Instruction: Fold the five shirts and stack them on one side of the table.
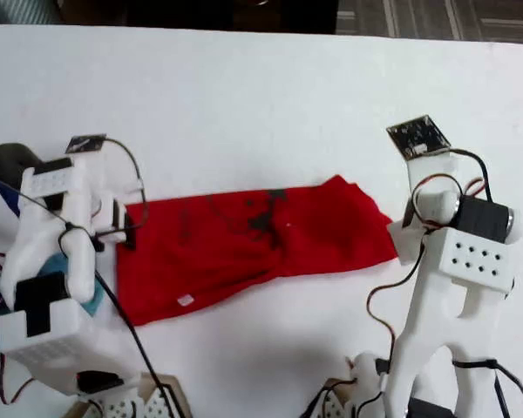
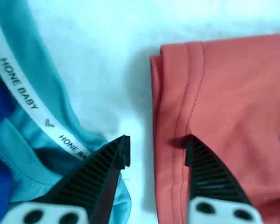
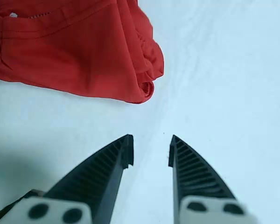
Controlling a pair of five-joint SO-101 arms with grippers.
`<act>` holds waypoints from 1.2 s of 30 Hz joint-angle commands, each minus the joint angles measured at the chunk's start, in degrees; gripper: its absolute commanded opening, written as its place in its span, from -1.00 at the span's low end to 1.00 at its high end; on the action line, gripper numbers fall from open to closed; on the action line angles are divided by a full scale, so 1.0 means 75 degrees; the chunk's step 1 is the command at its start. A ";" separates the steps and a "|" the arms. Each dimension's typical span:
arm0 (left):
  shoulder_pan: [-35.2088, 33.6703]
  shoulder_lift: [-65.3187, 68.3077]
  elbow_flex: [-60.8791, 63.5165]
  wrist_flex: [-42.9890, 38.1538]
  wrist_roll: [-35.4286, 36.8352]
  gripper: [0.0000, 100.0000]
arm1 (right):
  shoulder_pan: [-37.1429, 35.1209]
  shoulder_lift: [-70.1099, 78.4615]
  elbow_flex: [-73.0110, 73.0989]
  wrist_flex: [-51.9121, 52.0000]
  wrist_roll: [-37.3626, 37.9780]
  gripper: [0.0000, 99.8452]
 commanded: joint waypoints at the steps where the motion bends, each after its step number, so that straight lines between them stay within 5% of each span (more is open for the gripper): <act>1: 0.0129 0.0328 -0.0088 0.0000 -0.0023 -0.57 | 0.0100 -0.0451 -0.0504 0.0311 -0.0270 -0.74; 13: 0.0633 0.2696 -0.1905 0.1453 -0.0492 -0.59 | 0.0100 -0.1530 -0.1465 0.1295 -0.0316 -0.74; 19: 0.1407 0.3024 -0.1940 0.1571 -0.0656 -0.96 | 0.0100 -0.1530 -0.1559 0.1190 -0.0258 -0.74; 27: 0.1348 0.3012 -0.2538 0.2016 -0.0621 -0.95 | 0.0416 -0.1518 -0.1489 0.1073 -0.0246 -0.74; 31: 0.0879 0.3095 -0.4495 0.3059 -0.0645 -0.95 | 0.1307 -0.1530 -0.0012 0.0076 0.0164 -0.78; 36: 0.0539 0.3563 -0.7086 0.4173 -0.0668 -0.95 | 0.2256 -0.1541 0.2895 -0.2913 0.0891 -0.88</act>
